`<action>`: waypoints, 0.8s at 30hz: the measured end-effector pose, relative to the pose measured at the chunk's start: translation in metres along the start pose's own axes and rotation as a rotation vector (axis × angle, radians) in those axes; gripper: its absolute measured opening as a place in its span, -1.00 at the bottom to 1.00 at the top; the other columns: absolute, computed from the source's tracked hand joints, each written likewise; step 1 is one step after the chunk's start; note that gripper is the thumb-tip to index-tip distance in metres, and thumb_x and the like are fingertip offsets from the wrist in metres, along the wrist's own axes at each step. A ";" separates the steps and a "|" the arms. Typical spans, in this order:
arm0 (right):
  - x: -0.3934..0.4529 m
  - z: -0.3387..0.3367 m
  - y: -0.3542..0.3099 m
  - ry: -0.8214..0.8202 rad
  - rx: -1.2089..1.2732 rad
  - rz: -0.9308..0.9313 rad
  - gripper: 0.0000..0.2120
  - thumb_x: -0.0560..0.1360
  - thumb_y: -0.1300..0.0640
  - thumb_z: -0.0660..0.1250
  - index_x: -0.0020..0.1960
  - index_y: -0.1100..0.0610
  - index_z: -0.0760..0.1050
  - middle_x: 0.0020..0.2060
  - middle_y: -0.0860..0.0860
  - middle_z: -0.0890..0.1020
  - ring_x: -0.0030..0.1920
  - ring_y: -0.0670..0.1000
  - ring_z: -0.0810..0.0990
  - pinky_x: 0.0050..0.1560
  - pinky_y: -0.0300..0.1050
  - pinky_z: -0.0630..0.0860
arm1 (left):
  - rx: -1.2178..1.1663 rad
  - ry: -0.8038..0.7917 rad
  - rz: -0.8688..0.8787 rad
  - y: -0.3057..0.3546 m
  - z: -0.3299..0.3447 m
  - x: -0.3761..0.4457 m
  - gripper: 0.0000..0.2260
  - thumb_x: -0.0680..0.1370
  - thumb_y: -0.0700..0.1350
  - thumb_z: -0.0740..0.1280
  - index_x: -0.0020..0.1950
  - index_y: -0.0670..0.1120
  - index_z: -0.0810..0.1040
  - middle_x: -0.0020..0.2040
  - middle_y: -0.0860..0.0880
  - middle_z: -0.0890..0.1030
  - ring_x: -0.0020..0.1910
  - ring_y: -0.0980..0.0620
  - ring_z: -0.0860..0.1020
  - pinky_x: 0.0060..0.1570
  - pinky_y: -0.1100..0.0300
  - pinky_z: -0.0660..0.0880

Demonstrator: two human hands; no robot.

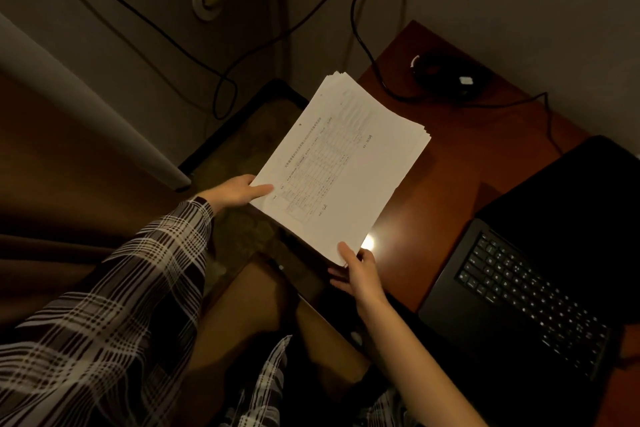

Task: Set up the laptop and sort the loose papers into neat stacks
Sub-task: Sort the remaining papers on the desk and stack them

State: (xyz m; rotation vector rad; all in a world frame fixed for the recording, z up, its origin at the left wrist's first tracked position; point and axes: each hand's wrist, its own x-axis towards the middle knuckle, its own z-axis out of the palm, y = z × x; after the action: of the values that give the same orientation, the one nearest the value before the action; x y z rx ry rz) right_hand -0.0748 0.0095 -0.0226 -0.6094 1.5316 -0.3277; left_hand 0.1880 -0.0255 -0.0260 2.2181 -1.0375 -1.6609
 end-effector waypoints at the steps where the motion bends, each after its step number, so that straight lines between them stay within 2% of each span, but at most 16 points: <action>1: 0.000 -0.005 -0.008 0.018 -0.102 0.023 -0.47 0.56 -0.09 0.25 0.42 0.13 0.23 0.21 0.06 0.46 0.11 0.11 0.56 0.04 0.04 0.58 | 0.052 -0.001 -0.055 0.005 -0.005 0.002 -0.41 0.57 0.10 0.26 0.49 -0.17 0.20 0.44 -0.14 0.36 0.29 -0.09 0.43 0.25 0.03 0.40; 3: 0.002 -0.015 -0.026 0.112 -0.274 0.045 -0.40 0.54 -0.22 0.18 0.42 0.12 0.22 0.20 0.08 0.44 0.07 0.09 0.52 0.04 0.05 0.57 | 0.084 0.031 -0.094 0.020 -0.014 0.006 -0.29 0.55 0.06 0.32 0.56 -0.13 0.03 0.50 -0.18 0.23 0.42 -0.18 0.31 0.38 -0.08 0.29; 5: 0.008 -0.019 -0.045 0.233 -0.382 -0.008 -0.35 0.55 -0.28 0.10 0.48 0.09 0.13 0.23 0.11 0.44 0.07 0.11 0.52 0.09 0.03 0.50 | 0.082 0.091 -0.019 0.043 -0.018 0.012 -0.29 0.57 0.03 0.30 0.57 -0.06 -0.04 0.50 -0.19 0.24 0.41 -0.21 0.32 0.37 -0.12 0.31; 8: 0.027 -0.016 -0.077 0.365 -0.424 -0.203 -0.32 0.55 -0.29 0.05 0.53 -0.01 -0.08 0.43 0.11 0.29 0.35 0.19 0.37 0.27 0.12 0.34 | 0.141 0.215 0.173 0.085 -0.017 0.029 -0.33 0.59 0.08 0.23 0.57 -0.01 -0.08 0.52 -0.17 0.18 0.42 -0.19 0.30 0.37 -0.13 0.31; 11: 0.052 -0.005 -0.106 0.480 -0.550 -0.404 -0.31 0.56 -0.24 0.08 0.53 -0.09 -0.19 0.49 0.15 0.10 0.42 0.23 0.23 0.33 0.19 0.30 | 0.203 0.360 0.345 0.120 -0.010 0.049 -0.35 0.61 0.05 0.22 0.57 0.01 -0.10 0.53 -0.16 0.12 0.47 -0.17 0.18 0.41 -0.07 0.23; 15: 0.081 0.002 -0.119 0.488 -0.820 -0.461 -0.33 0.57 -0.23 0.05 0.52 -0.15 -0.25 0.52 0.18 -0.19 0.51 0.23 -0.02 0.39 0.22 0.24 | 0.146 0.470 0.415 0.137 -0.004 0.076 -0.43 0.63 0.02 0.19 0.57 0.01 0.01 0.52 -0.13 0.18 0.47 -0.13 0.19 0.41 -0.04 0.23; 17: 0.092 0.004 -0.111 0.475 -0.887 -0.416 -0.33 0.57 -0.26 -0.01 0.52 -0.14 -0.28 0.51 0.22 -0.21 0.49 0.26 0.06 0.39 0.17 0.26 | 0.080 0.487 0.418 0.138 -0.006 0.088 -0.50 0.64 0.03 0.16 0.55 0.00 0.11 0.50 -0.13 0.23 0.45 -0.10 0.23 0.37 0.02 0.24; 20: 0.101 0.008 -0.098 0.562 -0.961 -0.411 -0.33 0.54 -0.32 -0.14 0.51 -0.14 -0.34 0.50 0.27 -0.15 0.45 0.25 0.19 0.38 0.10 0.24 | 0.022 0.481 0.428 0.137 -0.008 0.100 -0.53 0.64 0.05 0.16 0.53 -0.01 0.19 0.47 -0.10 0.30 0.41 -0.07 0.30 0.26 0.14 0.26; 24: 0.105 0.010 -0.095 0.633 -1.009 -0.429 -0.32 0.50 -0.32 -0.21 0.51 -0.12 -0.36 0.51 0.25 -0.08 0.47 0.22 0.14 0.42 0.08 0.15 | -0.200 0.375 0.328 0.136 -0.008 0.111 -0.49 0.61 0.04 0.22 0.53 -0.03 0.18 0.44 -0.07 0.35 0.35 -0.08 0.39 0.28 0.03 0.38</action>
State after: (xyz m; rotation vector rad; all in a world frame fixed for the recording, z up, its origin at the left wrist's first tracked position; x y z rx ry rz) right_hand -0.0446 -0.1248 -0.0572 -1.7669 2.1442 -0.0303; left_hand 0.1522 -0.1975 -0.0372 1.9940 -1.0150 -1.1070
